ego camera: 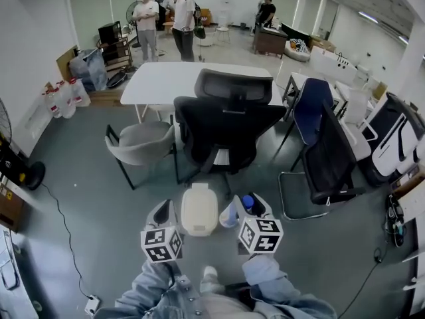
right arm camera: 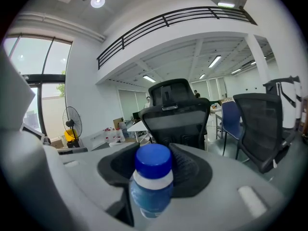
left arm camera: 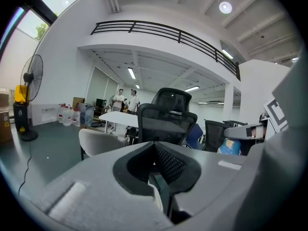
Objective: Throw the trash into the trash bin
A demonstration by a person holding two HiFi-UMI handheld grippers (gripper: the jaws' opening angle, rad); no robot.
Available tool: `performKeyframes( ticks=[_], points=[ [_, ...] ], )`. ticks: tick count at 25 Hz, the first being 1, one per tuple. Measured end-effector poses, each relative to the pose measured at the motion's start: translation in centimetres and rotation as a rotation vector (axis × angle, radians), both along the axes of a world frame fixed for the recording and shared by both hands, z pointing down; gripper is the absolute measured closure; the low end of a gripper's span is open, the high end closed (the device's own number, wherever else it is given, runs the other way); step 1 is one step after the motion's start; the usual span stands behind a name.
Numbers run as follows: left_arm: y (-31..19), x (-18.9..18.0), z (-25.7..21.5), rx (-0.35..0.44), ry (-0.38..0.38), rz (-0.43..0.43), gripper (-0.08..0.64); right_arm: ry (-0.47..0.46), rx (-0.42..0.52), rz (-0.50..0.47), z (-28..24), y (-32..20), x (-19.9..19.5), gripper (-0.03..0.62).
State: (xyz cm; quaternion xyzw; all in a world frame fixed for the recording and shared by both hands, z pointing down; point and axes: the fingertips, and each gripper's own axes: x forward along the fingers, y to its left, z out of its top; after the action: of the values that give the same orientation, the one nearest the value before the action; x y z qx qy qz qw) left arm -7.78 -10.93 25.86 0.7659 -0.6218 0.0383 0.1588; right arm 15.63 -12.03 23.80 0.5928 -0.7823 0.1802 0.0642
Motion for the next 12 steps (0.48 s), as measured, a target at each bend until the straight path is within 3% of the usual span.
performKeyframes(
  ticks=[8,12],
  points=[
    [-7.1,0.8,0.5,-0.014,-0.021,0.023,0.554,0.013,-0.028,-0.042,1.1,-7.2,-1.3,0.397],
    [-10.1,0.4,1.5,-0.029,-0.012,0.048,0.554,0.028,-0.043,-0.016,1.5,-9.6,-2.0,0.397]
  ],
)
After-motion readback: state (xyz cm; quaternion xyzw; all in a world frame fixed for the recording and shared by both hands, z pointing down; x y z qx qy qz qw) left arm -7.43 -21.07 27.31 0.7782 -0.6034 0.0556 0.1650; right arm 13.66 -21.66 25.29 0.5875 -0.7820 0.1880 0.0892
